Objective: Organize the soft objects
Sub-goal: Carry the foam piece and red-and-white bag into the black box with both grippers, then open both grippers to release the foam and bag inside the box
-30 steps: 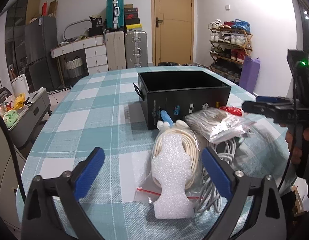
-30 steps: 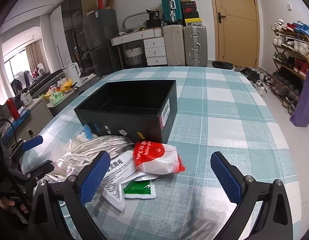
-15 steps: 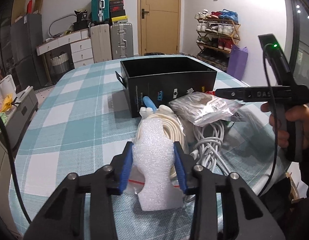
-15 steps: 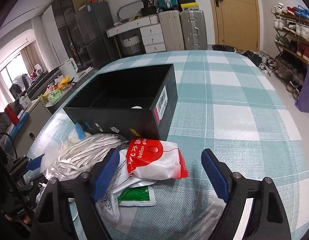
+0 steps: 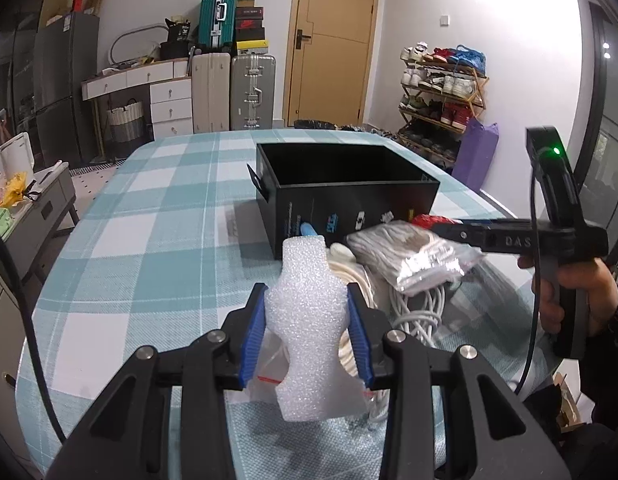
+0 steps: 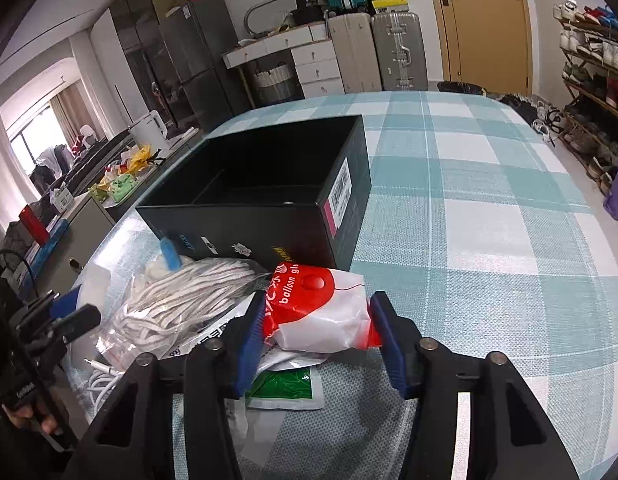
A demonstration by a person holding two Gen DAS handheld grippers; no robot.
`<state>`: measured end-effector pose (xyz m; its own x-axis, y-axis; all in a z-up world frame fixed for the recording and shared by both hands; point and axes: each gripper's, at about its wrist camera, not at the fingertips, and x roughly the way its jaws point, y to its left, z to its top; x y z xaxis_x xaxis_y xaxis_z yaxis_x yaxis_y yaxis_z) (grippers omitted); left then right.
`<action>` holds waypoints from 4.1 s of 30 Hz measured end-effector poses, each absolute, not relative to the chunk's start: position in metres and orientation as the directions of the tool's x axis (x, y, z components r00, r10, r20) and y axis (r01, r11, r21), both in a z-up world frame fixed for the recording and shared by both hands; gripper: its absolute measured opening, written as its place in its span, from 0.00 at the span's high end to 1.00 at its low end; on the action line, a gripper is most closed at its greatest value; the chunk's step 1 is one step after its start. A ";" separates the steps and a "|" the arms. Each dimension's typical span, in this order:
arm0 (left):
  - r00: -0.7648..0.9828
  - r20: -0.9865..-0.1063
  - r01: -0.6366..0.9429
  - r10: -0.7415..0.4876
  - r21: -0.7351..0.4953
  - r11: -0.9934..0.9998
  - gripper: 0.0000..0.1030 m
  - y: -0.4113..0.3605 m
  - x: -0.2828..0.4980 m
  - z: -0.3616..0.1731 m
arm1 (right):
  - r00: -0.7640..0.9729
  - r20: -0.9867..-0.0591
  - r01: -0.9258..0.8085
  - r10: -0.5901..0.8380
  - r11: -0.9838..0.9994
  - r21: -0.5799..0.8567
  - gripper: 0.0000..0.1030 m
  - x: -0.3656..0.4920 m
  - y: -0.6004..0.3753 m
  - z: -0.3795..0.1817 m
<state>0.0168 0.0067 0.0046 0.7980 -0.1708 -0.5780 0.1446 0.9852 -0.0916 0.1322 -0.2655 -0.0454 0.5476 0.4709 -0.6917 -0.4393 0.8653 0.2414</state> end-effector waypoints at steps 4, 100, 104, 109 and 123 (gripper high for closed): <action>0.810 -0.565 0.128 -0.157 -0.091 0.988 0.64 0.009 0.020 0.011 | 0.567 -0.669 -0.445 0.480 0.862 0.242 0.50 0.122 -0.271 -0.038; 0.788 -0.581 0.196 -0.205 -0.079 0.977 0.64 -0.027 0.177 0.036 | 0.645 -0.569 -0.545 0.511 0.829 0.125 0.48 0.164 -0.221 0.012; 0.780 -0.594 0.200 -0.199 -0.066 0.978 0.63 -0.030 0.176 0.035 | 0.653 -0.570 -0.538 0.499 0.835 0.115 0.36 0.164 -0.221 0.012; 0.792 -0.579 0.192 -0.193 -0.064 0.979 0.37 -0.028 0.169 0.039 | 0.671 -0.553 -0.531 0.493 0.841 0.105 0.16 0.158 -0.229 0.017; 0.818 -0.561 0.126 -0.126 -0.039 0.991 0.00 -0.011 0.123 0.052 | 0.677 -0.551 -0.503 0.488 0.853 0.137 0.01 0.123 -0.252 0.026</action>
<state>0.1233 -0.0106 0.0524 0.8183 -0.1260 -0.5608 0.1257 0.9913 -0.0393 0.1231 -0.2519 0.0260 0.6771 0.4879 -0.5510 -0.5033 0.8532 0.1370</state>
